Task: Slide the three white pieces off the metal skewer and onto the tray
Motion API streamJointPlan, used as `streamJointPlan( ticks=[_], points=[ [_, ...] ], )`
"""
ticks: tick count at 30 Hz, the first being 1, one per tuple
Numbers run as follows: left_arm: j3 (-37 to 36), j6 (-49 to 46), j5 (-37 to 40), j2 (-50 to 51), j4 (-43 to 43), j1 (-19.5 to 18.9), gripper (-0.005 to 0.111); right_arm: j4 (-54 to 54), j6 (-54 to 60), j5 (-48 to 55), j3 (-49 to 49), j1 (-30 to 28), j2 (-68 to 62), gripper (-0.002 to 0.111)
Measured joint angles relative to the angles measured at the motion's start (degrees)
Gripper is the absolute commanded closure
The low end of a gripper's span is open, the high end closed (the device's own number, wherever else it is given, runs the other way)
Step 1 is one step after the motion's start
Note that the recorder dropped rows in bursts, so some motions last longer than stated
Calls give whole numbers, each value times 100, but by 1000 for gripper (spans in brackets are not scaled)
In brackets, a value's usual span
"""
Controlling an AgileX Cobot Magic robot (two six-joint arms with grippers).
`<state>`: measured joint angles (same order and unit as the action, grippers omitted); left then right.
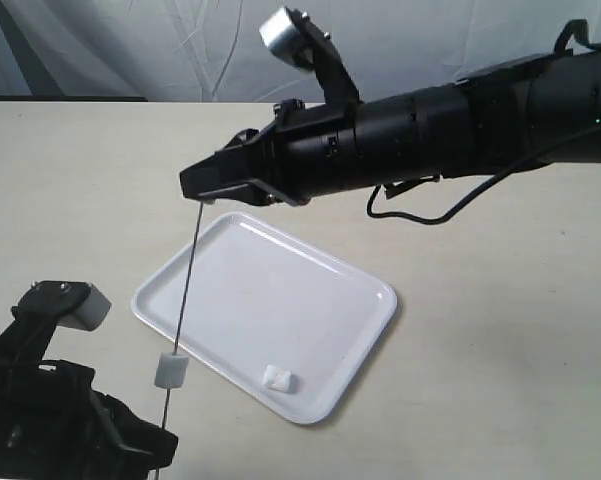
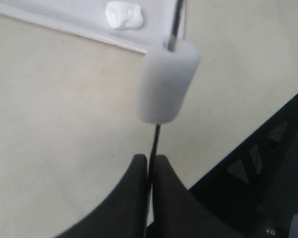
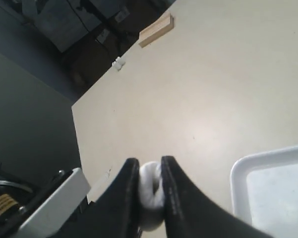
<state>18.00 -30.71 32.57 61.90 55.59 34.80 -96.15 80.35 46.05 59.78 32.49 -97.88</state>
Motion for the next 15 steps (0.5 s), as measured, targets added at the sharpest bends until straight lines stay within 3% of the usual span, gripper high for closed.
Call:
streamJointPlan(
  ticks=[8, 15],
  points=[
    [-104, 87, 373, -1, -46, 0, 107, -275, -310, -316, 202, -498, 409, 95],
    [39, 87, 469, -1, -50, 0, 107, 1693, -1662, -479, 85, -437, 304, 95]
  ],
)
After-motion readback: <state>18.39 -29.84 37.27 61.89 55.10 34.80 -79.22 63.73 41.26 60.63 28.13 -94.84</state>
